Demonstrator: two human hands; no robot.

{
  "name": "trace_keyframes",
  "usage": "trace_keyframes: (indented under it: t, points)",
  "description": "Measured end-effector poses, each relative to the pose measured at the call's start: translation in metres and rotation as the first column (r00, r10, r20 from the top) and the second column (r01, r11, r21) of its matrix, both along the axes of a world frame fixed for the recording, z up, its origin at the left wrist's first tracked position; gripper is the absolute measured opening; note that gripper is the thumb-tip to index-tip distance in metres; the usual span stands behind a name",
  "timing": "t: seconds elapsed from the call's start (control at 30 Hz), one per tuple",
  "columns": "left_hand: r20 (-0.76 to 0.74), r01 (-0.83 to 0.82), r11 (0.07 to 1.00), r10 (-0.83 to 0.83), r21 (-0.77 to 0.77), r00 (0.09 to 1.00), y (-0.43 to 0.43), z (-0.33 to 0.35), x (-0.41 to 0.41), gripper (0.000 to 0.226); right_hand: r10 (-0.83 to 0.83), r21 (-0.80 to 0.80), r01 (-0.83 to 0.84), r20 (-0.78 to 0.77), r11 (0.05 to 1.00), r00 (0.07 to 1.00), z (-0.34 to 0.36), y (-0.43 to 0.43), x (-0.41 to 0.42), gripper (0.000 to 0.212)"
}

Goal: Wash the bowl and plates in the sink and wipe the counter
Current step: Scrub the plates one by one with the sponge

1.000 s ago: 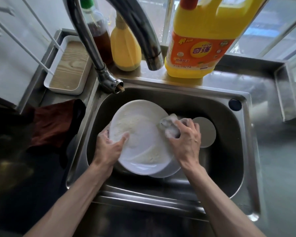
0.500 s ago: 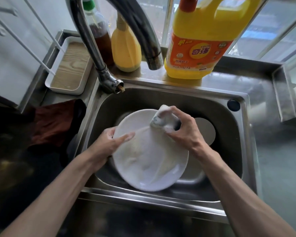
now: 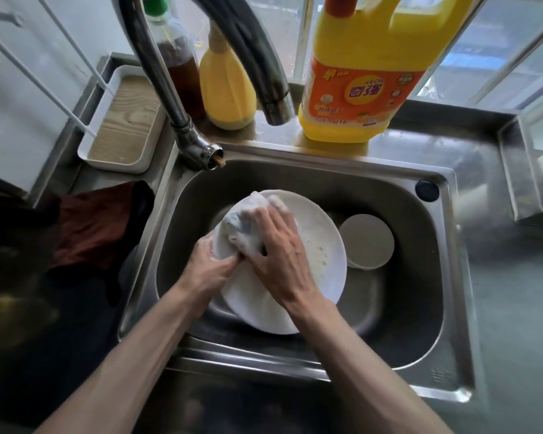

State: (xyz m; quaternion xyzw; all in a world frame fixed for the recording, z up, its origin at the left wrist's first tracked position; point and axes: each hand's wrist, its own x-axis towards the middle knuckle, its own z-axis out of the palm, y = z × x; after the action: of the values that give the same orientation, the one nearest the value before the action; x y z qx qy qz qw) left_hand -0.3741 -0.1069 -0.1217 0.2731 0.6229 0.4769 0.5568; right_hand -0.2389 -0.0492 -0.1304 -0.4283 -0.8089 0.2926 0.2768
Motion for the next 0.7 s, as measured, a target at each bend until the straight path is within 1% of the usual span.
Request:
trace_keyframes:
  t: [0.07,0.17,0.27,0.33,0.4,0.5,0.57,0.6,0.63,0.67,0.7]
  points:
    - [-0.010,-0.017,1.000,0.017,-0.003,1.000,-0.001,0.001,0.002,0.040,-0.072,0.116,0.065,0.056,0.991,0.996,-0.004,0.003,0.009,0.027]
    - [-0.011,-0.093,0.996,0.093,0.001,0.996,-0.004,0.001,0.004,0.031,-0.280,0.231,0.240,0.158,0.943,0.947,-0.007,0.015,0.029,0.024]
    - [-0.038,-0.141,0.990,0.141,0.012,0.989,-0.006,0.000,0.003,0.031,-0.415,0.235,0.364,0.225,0.901,0.882,-0.012,0.026,0.048,0.022]
    - [-0.036,-0.138,0.990,0.138,0.014,0.990,-0.005,-0.001,0.004,0.032,-0.456,0.207,0.416,0.215,0.886,0.864,-0.012,0.028,0.049,0.022]
    - [-0.037,-0.123,0.992,0.123,0.015,0.992,-0.003,0.001,0.009,0.031,-0.425,0.148,0.404,0.152,0.903,0.892,-0.008,0.026,0.039,0.021]
    - [-0.057,-0.088,0.996,0.090,0.028,0.994,0.000,0.003,0.013,0.030,-0.206,0.122,0.203,0.012,0.971,0.978,-0.002,0.023,0.015,0.017]
    - [-0.032,-0.099,0.994,0.100,0.035,0.994,0.001,0.004,0.011,0.032,-0.066,0.127,0.072,-0.054,0.989,0.996,0.001,0.020,0.004,0.018]
    - [-0.025,-0.105,0.994,0.106,0.036,0.994,0.001,0.005,0.009,0.032,-0.028,0.141,0.035,-0.055,0.989,0.998,0.000,0.019,0.002,0.018]
    - [-0.026,-0.111,0.993,0.112,0.036,0.993,0.000,0.005,0.008,0.032,-0.018,0.161,0.023,-0.034,0.987,0.999,0.000,0.020,0.003,0.018]
    - [-0.025,-0.127,0.991,0.128,0.037,0.991,-0.002,0.004,0.008,0.032,-0.043,0.180,0.043,-0.001,0.983,0.999,-0.002,0.023,0.007,0.018]
    - [-0.026,-0.154,0.987,0.155,0.037,0.988,-0.003,0.004,0.009,0.031,-0.108,0.190,0.098,0.040,0.977,0.993,-0.004,0.027,0.013,0.017]
